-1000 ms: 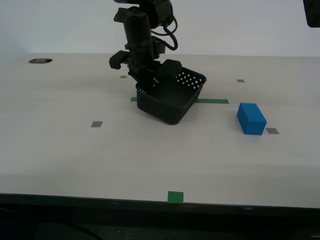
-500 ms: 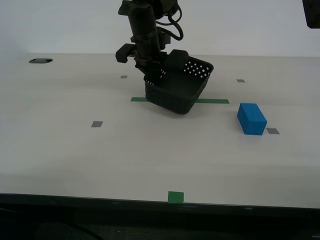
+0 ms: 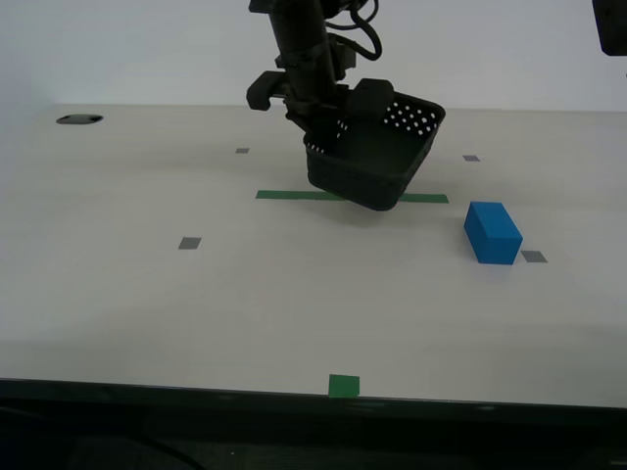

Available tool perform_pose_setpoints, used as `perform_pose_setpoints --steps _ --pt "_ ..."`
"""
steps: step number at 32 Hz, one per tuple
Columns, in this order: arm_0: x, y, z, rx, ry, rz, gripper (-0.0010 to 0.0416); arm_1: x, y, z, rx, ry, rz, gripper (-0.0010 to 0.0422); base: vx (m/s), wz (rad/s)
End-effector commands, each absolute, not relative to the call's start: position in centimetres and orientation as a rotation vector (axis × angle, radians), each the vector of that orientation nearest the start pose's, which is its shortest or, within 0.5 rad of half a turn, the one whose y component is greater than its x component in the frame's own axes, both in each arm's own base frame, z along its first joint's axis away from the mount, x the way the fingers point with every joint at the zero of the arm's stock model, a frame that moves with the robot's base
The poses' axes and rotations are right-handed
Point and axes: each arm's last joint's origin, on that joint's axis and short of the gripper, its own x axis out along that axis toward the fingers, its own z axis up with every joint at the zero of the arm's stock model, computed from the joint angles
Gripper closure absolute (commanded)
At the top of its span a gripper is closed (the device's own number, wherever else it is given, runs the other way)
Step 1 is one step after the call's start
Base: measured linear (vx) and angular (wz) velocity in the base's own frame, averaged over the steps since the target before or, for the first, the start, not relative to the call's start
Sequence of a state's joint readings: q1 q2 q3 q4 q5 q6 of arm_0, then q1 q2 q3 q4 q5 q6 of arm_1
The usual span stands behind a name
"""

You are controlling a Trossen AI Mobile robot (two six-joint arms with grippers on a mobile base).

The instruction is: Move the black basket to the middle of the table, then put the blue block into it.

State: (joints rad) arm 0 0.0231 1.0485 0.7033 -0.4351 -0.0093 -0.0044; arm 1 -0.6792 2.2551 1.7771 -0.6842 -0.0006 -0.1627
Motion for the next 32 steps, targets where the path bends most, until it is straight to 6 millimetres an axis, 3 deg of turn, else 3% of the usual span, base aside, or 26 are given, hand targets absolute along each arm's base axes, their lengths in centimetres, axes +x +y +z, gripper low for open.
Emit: perform_pose_setpoints --steps 1,8,13,20,23,27,32 --pt "20.8 0.5 23.8 -0.009 0.781 0.034 0.0404 36.5 -29.6 16.1 0.247 1.158 -0.512 0.0412 0.0 0.0" --pt "20.7 0.6 23.7 -0.01 0.799 0.036 0.0404 36.3 -29.5 15.6 0.253 1.172 -0.509 0.0396 0.0 0.0" --pt "20.6 0.6 23.7 -0.011 0.802 0.037 0.0404 36.1 -29.2 14.4 0.24 1.184 -0.494 0.0308 0.0 0.0" --pt "20.4 0.8 23.5 0.028 0.828 0.105 0.0404 36.2 -29.3 14.7 0.229 1.175 -0.491 0.027 0.0 0.0" --pt "20.4 1.1 23.2 0.073 0.857 0.185 0.0404 36.9 -29.2 15.9 0.262 1.129 -0.458 0.0273 0.0 0.0" --pt "20.4 1.4 22.4 0.111 0.929 0.205 0.0403 38.7 -28.2 19.2 0.295 1.083 -0.424 0.0291 0.0 0.0" --pt "21.5 3.8 20.9 0.165 1.009 0.284 0.0403 40.9 -26.2 22.5 0.278 1.016 -0.394 0.0307 0.0 0.0"
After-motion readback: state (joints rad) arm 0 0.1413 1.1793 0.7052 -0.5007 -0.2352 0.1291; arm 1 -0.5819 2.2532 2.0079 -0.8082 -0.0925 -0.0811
